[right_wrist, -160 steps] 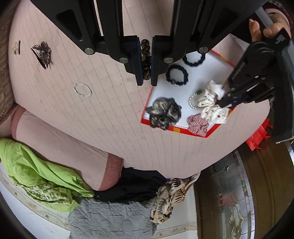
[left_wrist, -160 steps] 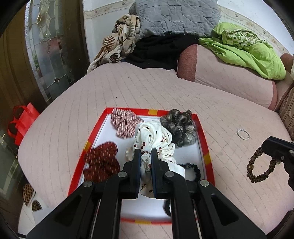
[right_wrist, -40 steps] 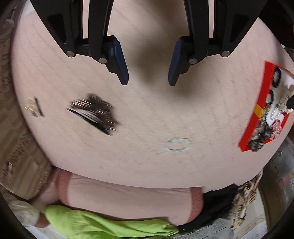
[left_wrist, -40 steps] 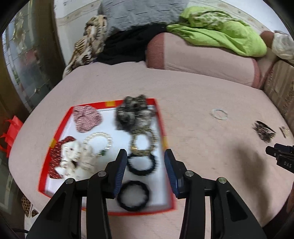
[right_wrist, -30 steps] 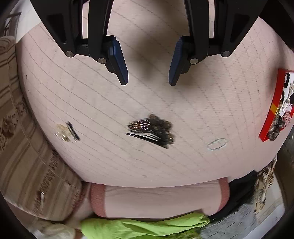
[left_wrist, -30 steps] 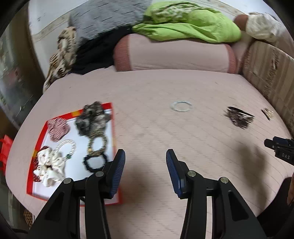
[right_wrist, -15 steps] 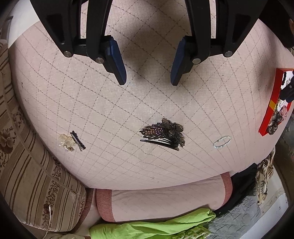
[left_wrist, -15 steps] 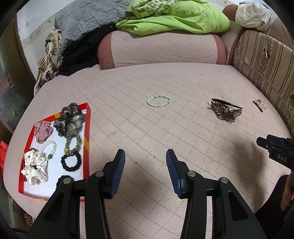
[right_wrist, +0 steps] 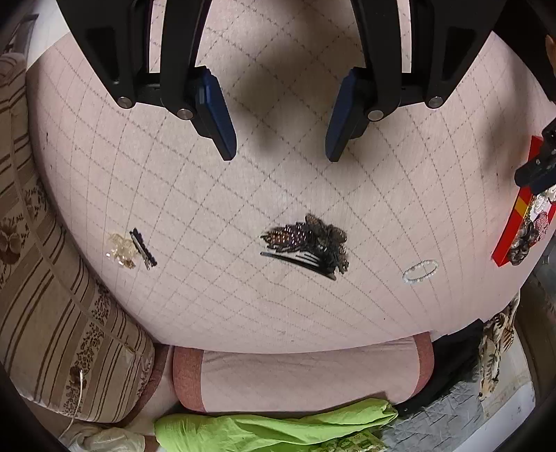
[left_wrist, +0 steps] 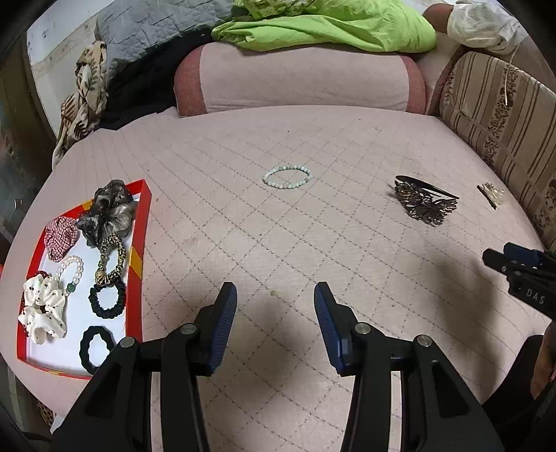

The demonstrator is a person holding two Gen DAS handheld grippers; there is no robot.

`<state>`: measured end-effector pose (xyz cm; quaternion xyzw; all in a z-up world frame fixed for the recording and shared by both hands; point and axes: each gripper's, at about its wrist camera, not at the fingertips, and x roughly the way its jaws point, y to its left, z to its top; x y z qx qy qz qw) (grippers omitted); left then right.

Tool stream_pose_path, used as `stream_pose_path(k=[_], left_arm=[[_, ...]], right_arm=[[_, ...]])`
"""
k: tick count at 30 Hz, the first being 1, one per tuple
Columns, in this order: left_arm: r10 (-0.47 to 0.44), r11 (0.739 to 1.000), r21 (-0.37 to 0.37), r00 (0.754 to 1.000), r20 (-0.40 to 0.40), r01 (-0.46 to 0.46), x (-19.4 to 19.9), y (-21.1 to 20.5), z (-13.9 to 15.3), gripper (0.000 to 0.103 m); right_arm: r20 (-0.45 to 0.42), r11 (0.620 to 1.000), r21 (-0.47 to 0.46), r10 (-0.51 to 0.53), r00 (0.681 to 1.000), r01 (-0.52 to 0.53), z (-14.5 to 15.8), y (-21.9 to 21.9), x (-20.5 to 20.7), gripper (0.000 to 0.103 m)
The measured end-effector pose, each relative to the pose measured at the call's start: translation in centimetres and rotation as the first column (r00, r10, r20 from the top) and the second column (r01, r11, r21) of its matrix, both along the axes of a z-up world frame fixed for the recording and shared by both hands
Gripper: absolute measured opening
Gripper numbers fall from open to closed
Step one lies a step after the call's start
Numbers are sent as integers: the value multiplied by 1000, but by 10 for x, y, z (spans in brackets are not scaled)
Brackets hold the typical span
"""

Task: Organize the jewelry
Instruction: 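Move both open tools back toward the jade bracelet and claw clip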

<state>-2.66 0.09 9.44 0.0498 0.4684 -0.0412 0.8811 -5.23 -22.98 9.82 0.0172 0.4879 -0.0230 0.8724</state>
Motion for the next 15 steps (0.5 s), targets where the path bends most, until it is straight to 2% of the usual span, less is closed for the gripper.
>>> stream_pose_path(k=[15], left_arm=[[25, 1000, 7, 999, -43, -25, 34, 14, -23, 45]], right_arm=[[-9, 999, -27, 17, 1000, -17, 0, 1, 28, 59]])
